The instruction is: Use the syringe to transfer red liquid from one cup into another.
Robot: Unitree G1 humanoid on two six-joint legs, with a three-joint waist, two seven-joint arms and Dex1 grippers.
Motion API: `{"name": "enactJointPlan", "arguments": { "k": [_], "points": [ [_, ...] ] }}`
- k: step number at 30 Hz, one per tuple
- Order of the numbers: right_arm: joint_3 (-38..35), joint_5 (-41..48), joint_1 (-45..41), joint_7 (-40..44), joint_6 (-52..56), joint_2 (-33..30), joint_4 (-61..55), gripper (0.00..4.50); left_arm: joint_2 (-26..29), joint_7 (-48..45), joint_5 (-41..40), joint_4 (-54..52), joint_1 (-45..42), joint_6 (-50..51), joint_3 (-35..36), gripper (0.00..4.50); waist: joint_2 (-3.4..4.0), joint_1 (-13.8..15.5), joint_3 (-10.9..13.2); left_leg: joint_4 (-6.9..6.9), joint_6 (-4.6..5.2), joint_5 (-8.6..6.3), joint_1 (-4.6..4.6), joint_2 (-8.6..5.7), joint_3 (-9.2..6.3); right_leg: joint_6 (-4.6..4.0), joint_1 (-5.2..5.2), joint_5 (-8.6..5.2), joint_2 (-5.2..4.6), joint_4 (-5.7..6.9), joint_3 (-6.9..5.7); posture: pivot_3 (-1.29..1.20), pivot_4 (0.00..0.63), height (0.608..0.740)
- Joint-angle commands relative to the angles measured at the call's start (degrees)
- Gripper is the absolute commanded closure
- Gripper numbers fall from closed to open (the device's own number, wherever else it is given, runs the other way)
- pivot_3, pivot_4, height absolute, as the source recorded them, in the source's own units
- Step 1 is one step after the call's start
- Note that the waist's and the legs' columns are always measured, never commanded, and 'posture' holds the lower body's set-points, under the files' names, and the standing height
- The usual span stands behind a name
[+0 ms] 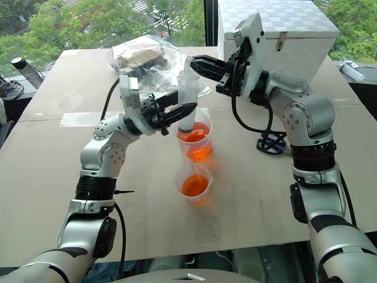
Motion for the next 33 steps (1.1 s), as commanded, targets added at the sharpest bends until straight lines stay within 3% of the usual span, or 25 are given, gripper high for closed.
{"name": "enactJointPlan", "arguments": {
  "k": [1,24,25,28,31,33],
  "points": [
    [-5.3,-0.3,-3.3,-2.9,-2.9,-0.6,-0.8,4.46,-0.3,-2.6,0.6,-0.3,0.3,-1.2,-1.8,2.35,0.0,0.0,0.0,0.0,0.0,0.0,0.0,0.0,0.0,0.0,0.0,0.0,0.0,0.0,0.0,0.0,0.15,0.74],
    [-5.4,0.4,-2.8,-4.3,-0.9,-0.9,-0.5,4.46,-0.6,-2.5,0.4,0.1,-0.3,-1.4,-1.6,2.35,0.0,0.0,0.0,0.0,0.0,0.0,0.0,0.0,0.0,0.0,0.0,0.0,0.0,0.0,0.0,0.0,0.15,0.74],
    [-4.9,0.9,-2.5,-3.0,0.1,-1.7,-0.8,3.86,-0.8,-2.3,0.3,0.1,-0.5,-1.4,-1.5,2.35,0.0,0.1,0.0,0.0,0.0,0.0,0.0,0.0,0.0,0.0,0.0,0.0,0.0,0.01,0.0,0.0,0.15,0.74],
    [-1.5,-2.6,0.1,0.6,-0.8,-6.4,-2.3,2.68,-1.2,-1.8,-0.2,0.0,-1.2,-1.4,-1.0,2.35,0.01,0.3,0.0,0.0,0.0,0.0,-0.02,-0.01,-0.01,0.0,0.0,0.0,-0.01,0.0,-0.02,0.0,0.15,0.74],
    [-0.6,-1.5,2.4,5.6,2.1,-11.4,-4.1,1.22,-1.3,-1.6,-0.5,0.2,-1.7,-1.4,-0.4,2.35,0.0,0.2,0.0,-0.01,0.01,-0.01,-0.03,-0.02,0.0,0.0,0.01,0.0,-0.02,-0.02,0.0,0.0,0.15,0.74],
    [-1.6,0.0,3.8,8.2,3.1,-13.8,-5.2,1.22,-1.4,-1.7,-0.4,0.4,-1.8,-1.5,-0.2,2.35,0.0,0.2,0.0,-0.02,0.01,-0.01,-0.03,-0.02,-0.01,0.0,0.0,0.0,-0.01,-0.02,-0.02,0.0,0.15,0.74]
  ]
}}
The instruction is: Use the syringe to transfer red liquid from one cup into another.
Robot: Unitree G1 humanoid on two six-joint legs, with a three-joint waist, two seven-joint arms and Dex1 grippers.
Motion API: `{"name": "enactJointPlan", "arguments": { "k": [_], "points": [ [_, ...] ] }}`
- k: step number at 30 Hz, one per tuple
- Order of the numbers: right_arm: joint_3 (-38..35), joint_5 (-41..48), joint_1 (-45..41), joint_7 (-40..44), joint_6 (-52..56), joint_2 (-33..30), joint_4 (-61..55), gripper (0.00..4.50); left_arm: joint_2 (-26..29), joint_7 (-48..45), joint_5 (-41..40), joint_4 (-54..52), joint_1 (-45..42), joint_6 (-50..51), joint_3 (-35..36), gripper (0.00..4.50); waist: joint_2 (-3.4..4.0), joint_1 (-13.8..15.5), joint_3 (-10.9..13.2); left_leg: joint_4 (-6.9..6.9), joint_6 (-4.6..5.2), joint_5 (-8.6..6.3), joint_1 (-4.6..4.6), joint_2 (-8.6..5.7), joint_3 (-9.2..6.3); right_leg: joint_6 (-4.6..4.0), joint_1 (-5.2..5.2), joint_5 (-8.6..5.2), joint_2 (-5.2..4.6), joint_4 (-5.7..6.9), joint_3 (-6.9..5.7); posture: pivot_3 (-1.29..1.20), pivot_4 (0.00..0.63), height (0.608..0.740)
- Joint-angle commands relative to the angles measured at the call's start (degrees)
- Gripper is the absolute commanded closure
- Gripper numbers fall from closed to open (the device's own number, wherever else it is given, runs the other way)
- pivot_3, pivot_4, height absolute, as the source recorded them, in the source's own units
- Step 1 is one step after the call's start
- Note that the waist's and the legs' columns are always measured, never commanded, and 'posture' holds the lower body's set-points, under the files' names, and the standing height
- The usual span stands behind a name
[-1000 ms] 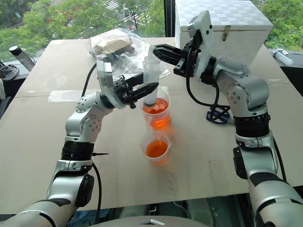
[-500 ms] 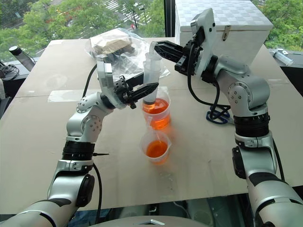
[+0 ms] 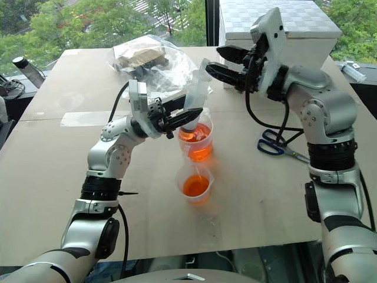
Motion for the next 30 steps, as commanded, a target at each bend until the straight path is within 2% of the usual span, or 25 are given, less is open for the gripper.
{"name": "enactJointPlan", "arguments": {
  "k": [1,4,9,22,30],
  "points": [
    [-1.3,2.6,1.9,4.8,2.0,-3.1,-3.4,1.22,-0.1,-0.3,-1.2,-1.3,-1.8,-1.0,1.2,2.35,0.0,-0.1,0.0,-0.02,0.0,0.0,0.0,0.0,0.0,0.0,0.0,0.0,0.0,0.0,0.01,0.0,0.15,0.74],
    [-2.6,4.0,4.5,8.2,2.6,-6.4,-4.9,1.22,-0.4,-0.2,-1.2,-1.2,-2.4,-1.2,1.5,2.35,0.0,-0.2,0.0,-0.02,0.0,0.0,0.0,0.01,0.01,0.0,0.0,0.0,0.0,-0.01,0.03,0.0,0.15,0.74],
    [-4.6,6.4,6.9,9.3,4.4,-8.5,-6.3,1.22,-1.3,0.3,-1.7,-1.4,-3.7,-1.3,1.9,2.35,0.0,-0.1,0.0,-0.02,0.0,0.0,0.01,0.02,0.0,0.0,0.0,0.0,-0.01,-0.03,0.04,0.0,0.15,0.74],
    [-10.2,9.0,9.2,3.4,5.4,-7.6,-8.0,1.22,-3.3,6.8,-5.7,-5.5,-7.3,3.0,4.2,2.35,-0.01,0.0,0.0,0.0,0.0,0.0,0.01,0.02,0.0,0.0,0.01,0.0,-0.03,-0.02,0.03,0.0,0.15,0.74],
    [-12.4,12.3,12.0,-1.4,7.2,-5.9,-11.3,1.22,-3.9,11.7,-2.9,-5.1,-8.2,2.6,2.9,2.35,-0.01,0.0,0.0,0.0,0.0,0.0,0.01,0.01,0.01,0.0,0.01,0.0,-0.03,-0.02,0.04,0.0,0.15,0.74]
  ]
}}
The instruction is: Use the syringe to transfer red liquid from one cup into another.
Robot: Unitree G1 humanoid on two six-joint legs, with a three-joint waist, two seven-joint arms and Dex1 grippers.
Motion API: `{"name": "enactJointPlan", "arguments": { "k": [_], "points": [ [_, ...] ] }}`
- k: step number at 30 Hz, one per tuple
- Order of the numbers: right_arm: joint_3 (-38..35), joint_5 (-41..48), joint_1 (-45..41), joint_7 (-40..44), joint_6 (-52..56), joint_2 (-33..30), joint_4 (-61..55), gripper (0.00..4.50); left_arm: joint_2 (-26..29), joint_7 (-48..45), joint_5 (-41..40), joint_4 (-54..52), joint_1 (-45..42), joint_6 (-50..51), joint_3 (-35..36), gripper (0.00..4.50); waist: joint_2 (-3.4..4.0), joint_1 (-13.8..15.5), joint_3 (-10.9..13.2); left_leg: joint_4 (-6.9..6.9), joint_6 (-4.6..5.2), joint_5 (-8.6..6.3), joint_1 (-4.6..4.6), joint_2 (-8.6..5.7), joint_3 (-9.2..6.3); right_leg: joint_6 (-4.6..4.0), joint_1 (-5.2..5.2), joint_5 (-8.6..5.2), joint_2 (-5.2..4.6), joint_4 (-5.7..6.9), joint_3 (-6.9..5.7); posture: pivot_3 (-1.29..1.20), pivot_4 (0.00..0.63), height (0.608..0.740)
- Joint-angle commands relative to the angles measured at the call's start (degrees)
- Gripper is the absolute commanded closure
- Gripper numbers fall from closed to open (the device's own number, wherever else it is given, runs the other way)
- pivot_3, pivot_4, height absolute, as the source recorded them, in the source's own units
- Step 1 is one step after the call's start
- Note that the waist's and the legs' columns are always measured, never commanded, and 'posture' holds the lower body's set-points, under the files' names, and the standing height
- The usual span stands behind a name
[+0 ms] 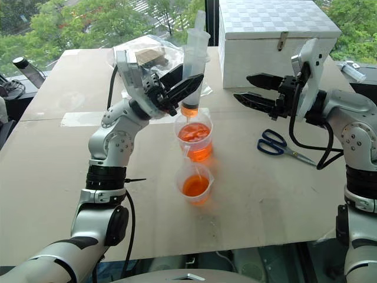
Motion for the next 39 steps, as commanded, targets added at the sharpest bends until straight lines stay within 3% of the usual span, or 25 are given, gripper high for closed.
{"name": "enactJointPlan", "arguments": {
  "k": [1,7,18,23,32,39],
  "points": [
    [-3.9,4.6,-0.7,-3.6,1.4,2.1,-3.4,1.22,-0.4,1.1,0.4,-2.4,-1.6,-0.7,-0.1,2.35,0.0,0.0,0.0,0.0,0.0,0.0,0.0,0.0,0.0,0.0,0.0,0.0,0.0,0.0,0.0,0.0,0.15,0.74],
    [-3.6,5.4,-3.4,-10.7,1.2,7.5,-3.5,1.22,-0.8,0.0,-0.3,-2.6,-1.3,-0.9,-0.2,2.35,0.0,-0.1,0.0,0.01,-0.01,0.0,0.0,0.01,0.01,0.0,-0.01,0.0,0.02,0.01,0.0,0.0,0.15,0.74],
    [5.0,-7.7,-11.3,-18.7,-4.1,14.3,3.2,1.22,-0.9,-1.9,-0.6,-3.2,-1.0,-0.6,-0.4,2.35,0.01,-0.2,0.0,0.01,-0.02,0.01,0.01,0.0,0.02,0.0,-0.02,0.0,0.05,0.04,0.0,0.0,0.15,0.74],
    [4.1,-2.2,-13.4,-17.7,-1.9,18.8,-0.7,1.22,-0.8,-2.0,-0.1,-2.8,-0.7,-0.5,-0.4,2.35,0.01,-0.2,0.0,0.01,-0.02,0.01,0.0,0.0,0.02,0.0,-0.02,0.0,0.05,0.06,-0.02,0.0,0.15,0.74],
    [3.0,-4.5,-12.2,-18.5,-0.7,17.0,-0.2,1.22,-0.7,-1.6,0.0,-2.4,-1.1,0.7,-0.6,2.35,0.01,-0.1,0.0,0.01,-0.02,0.01,-0.01,-0.01,-0.01,0.0,-0.01,0.0,0.05,0.06,-0.04,0.0,0.15,0.74],
    [0.2,-5.0,-11.0,-19.7,-1.0,15.0,1.4,1.22,3.2,-2.6,-1.6,-5.6,-1.4,5.3,-0.1,2.35,0.02,-0.2,0.0,0.01,-0.01,0.01,0.0,-0.01,0.0,0.0,-0.02,0.0,0.05,0.06,-0.03,0.0,0.15,0.74]
  ]
}}
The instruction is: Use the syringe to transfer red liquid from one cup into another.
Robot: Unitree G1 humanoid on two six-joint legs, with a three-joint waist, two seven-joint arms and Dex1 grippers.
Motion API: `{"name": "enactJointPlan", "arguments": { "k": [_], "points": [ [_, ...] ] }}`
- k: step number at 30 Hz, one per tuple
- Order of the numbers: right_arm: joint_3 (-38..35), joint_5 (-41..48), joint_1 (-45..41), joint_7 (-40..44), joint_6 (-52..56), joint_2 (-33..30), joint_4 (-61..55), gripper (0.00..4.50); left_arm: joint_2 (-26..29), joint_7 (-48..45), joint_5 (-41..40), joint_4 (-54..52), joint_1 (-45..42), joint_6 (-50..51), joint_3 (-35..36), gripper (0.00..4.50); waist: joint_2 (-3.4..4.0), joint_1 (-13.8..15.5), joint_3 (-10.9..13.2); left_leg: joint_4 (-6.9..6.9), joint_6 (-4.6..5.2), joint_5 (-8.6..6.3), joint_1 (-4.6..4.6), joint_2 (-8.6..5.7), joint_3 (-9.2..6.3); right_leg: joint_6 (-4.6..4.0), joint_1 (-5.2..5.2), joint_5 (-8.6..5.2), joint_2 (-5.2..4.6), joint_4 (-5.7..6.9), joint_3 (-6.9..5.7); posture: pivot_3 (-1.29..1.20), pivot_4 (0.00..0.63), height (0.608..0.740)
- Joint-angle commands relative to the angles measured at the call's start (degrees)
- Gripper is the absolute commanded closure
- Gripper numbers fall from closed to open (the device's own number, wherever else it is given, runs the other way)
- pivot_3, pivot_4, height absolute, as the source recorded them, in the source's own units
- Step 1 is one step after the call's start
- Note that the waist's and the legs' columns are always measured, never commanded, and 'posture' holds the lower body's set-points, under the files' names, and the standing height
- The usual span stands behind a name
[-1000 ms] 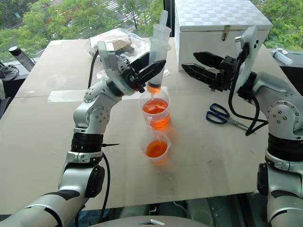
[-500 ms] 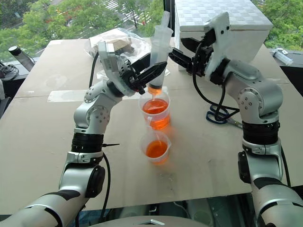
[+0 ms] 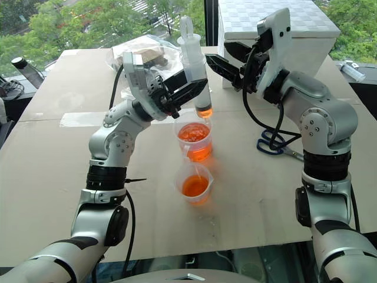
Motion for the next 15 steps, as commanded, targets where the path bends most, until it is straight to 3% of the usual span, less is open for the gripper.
{"name": "enactJointPlan", "arguments": {
  "k": [1,8,15],
  "points": [
    [-3.3,0.1,0.3,-0.9,-0.9,-1.2,-0.8,1.22,2.4,-0.5,-2.0,-5.1,-1.5,2.3,0.8,2.35,0.0,0.0,0.0,0.0,0.0,0.0,0.0,0.0,0.0,0.0,0.0,0.0,0.0,0.0,0.0,0.0,0.15,0.74],
    [-6.0,0.0,1.8,-1.7,-1.7,-2.5,-0.4,1.22,6.5,2.0,-3.2,-9.6,-3.4,7.3,1.7,2.35,0.0,0.1,0.0,0.0,0.0,0.0,0.0,0.0,0.0,0.0,0.0,0.0,-0.01,0.0,0.01,0.0,0.15,0.74],
    [-11.8,6.3,1.3,2.5,-2.3,-5.6,-2.4,1.22,11.0,-1.5,-16.7,-18.5,-2.7,19.6,2.7,2.35,0.02,0.0,0.0,-0.1,0.0,0.0,0.0,0.0,0.0,0.0,0.0,0.0,-0.01,0.0,0.03,0.0,0.15,0.74]
  ]
}}
